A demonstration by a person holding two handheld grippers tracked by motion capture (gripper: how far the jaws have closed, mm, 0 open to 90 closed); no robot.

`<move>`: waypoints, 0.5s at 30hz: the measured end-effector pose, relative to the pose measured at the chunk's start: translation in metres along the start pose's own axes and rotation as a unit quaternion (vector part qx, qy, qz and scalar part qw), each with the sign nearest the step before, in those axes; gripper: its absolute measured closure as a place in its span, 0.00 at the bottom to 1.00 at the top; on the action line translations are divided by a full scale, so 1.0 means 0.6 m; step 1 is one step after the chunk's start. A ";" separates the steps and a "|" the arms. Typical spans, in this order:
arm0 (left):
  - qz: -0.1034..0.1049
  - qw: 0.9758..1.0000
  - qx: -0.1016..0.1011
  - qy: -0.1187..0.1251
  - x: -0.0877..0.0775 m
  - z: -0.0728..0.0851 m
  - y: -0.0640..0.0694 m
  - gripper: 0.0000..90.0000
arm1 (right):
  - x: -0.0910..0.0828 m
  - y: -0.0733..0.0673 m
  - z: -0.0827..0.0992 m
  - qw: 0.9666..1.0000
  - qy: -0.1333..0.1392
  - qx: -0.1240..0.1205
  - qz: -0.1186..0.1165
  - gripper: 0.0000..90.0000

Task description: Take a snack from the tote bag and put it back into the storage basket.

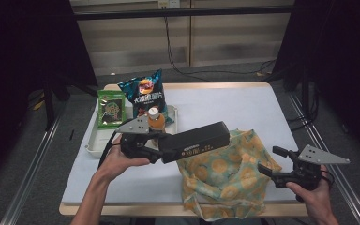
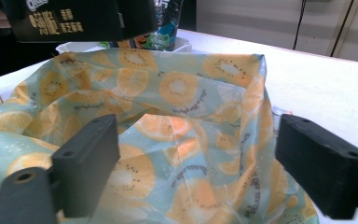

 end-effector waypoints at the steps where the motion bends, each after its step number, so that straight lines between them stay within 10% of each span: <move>1: -0.001 1.000 0.000 0.000 -0.004 0.001 -0.001 0.48 | 0.001 0.002 0.000 1.000 -0.002 0.002 0.001 0.08; 15: -0.036 0.999 -0.001 -0.012 -0.104 0.022 -0.002 0.48 | 0.007 0.014 0.006 1.000 -0.007 0.009 0.000 0.01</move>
Point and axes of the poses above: each handheld gripper's, and its own axes: x roughly forward along the jaws, z roughly out of its underside, y roughly to its right, the point moved 5 cm from there along x, roughly forward along the jaws, and after that the axes turned 12 degrees about y, right-handed, at the moved point
